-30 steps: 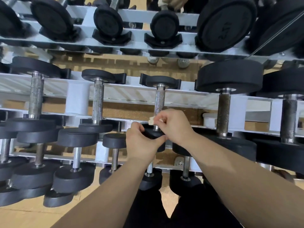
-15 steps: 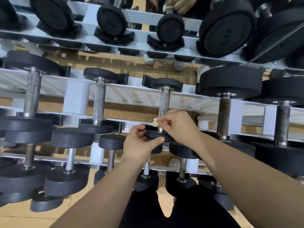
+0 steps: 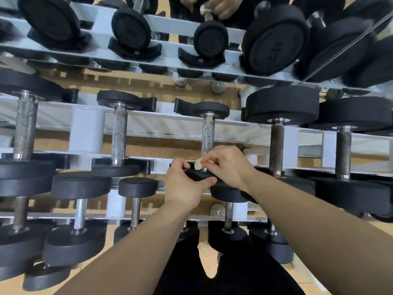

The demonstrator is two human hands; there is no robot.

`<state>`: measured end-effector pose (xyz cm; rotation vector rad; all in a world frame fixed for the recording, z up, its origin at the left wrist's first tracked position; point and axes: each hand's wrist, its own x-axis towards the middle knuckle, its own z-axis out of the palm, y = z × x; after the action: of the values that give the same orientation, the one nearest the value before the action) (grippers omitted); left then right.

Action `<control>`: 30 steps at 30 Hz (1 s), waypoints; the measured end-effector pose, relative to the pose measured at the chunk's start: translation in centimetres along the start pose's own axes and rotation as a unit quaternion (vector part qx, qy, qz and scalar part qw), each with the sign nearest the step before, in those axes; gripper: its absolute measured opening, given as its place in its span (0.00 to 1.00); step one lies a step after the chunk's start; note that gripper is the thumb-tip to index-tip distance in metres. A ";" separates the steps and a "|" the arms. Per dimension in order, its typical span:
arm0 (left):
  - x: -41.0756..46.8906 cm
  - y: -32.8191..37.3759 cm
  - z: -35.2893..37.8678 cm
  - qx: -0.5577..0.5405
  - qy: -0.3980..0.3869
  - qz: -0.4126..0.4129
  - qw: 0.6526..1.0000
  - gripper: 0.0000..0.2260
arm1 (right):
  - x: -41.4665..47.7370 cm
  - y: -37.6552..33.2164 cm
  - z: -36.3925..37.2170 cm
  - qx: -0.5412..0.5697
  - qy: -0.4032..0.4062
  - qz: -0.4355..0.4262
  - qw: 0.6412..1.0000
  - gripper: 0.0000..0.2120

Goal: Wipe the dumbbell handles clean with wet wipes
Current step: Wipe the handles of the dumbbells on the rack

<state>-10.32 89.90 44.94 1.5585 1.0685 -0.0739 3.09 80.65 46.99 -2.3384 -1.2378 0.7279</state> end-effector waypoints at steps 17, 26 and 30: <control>-0.1 -0.3 -4.1 0.075 0.007 -0.020 0.997 0.24 | -0.7 -1.5 0.3 0.080 0.030 0.129 0.988 0.04; -7.0 -0.3 -9.7 0.142 0.115 -0.001 0.983 0.16 | -3.3 -6.0 1.3 0.240 0.105 0.127 0.957 0.03; -8.9 -0.4 -13.1 0.138 0.148 -0.018 0.979 0.17 | -4.2 -8.9 2.0 0.281 0.083 0.117 0.949 0.02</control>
<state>-22.20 95.33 53.83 1.8399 1.3654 -0.0143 -5.75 81.98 51.52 -2.0244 -0.5803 0.8106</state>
